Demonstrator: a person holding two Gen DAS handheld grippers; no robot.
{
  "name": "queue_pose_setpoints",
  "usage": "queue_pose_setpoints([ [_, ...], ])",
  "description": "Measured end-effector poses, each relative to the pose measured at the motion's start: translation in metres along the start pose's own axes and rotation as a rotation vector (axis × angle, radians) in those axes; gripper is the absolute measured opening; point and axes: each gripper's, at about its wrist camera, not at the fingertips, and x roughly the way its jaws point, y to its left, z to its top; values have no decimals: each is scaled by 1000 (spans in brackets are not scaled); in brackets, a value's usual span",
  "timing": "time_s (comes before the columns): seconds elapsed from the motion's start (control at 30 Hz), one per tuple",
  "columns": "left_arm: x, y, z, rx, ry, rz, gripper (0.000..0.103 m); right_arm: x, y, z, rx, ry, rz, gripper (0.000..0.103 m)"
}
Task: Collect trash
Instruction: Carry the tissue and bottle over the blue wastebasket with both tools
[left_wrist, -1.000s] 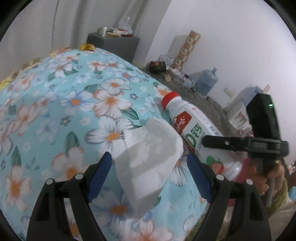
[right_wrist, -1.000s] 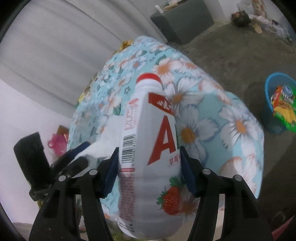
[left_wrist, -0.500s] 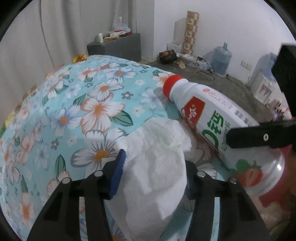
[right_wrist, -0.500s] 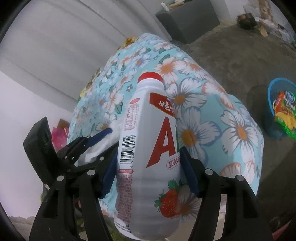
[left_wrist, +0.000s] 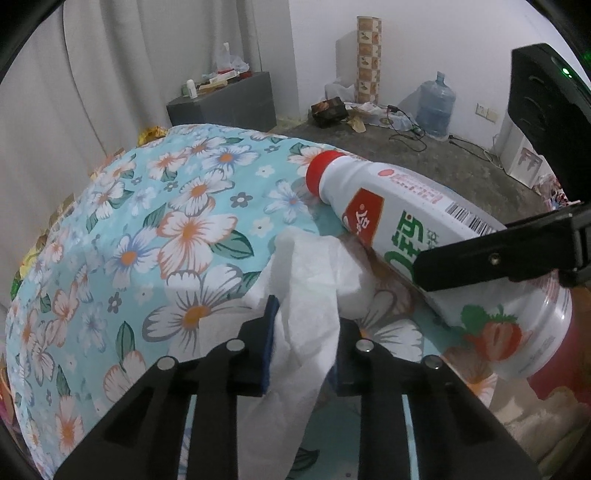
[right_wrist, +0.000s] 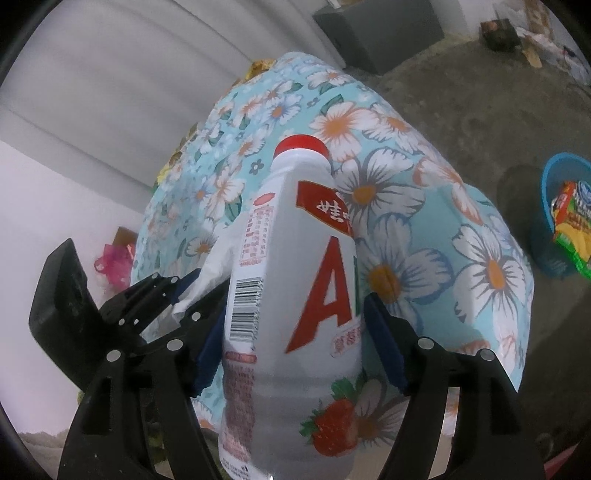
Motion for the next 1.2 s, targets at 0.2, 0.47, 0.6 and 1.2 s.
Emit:
queue_pose_setpoints([
  [0.2, 0, 3, 0, -6, -7, 2, 17, 5, 1, 3, 16, -7, -5, 62],
  [0.47, -2, 4, 0, 1, -18, 12, 15, 0, -1, 3, 42, -30, 21, 57],
  [0.6, -4, 5, 0, 1, -26, 19, 13, -4, 0, 3, 45, -44, 27, 56],
  [1.2, -27, 4, 2, 15, -79, 65, 11, -30, -2, -5, 55, -105, 69, 56],
])
